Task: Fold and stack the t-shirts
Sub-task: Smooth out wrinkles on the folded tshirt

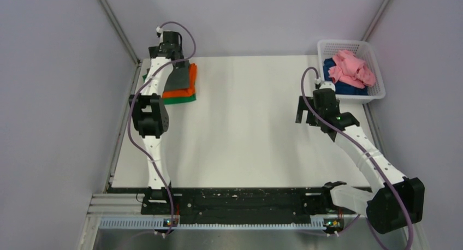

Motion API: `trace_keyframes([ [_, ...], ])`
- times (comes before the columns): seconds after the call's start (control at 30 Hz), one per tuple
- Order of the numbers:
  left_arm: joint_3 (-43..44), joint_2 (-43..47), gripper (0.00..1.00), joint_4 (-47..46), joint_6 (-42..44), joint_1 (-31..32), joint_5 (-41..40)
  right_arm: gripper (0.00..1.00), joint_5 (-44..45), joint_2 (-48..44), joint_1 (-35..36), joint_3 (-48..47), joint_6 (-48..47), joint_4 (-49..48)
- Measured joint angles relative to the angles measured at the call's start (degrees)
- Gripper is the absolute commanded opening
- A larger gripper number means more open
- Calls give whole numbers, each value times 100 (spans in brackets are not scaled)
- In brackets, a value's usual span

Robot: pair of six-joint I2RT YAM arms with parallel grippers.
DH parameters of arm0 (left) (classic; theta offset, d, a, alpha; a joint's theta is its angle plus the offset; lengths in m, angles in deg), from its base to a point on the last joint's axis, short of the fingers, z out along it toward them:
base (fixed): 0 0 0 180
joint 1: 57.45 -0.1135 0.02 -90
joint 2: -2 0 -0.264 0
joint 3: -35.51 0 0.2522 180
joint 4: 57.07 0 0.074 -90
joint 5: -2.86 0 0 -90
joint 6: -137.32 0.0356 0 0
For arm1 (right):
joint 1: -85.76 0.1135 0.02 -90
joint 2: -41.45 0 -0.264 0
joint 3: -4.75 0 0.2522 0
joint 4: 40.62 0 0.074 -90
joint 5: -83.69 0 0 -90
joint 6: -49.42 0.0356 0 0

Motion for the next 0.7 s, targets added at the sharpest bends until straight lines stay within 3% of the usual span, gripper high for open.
trace_keyframes([
  [0.23,-1792,855,99,-468,-636,11,2009,99,-48,-175,0,199,37,-101],
  [0.37,-2341,962,99,-800,-883,39,2962,99,-81,-219,0,306,50,-103],
  [0.7,-2590,931,99,-1060,-999,317,3595,99,-173,-223,0,330,72,-107],
])
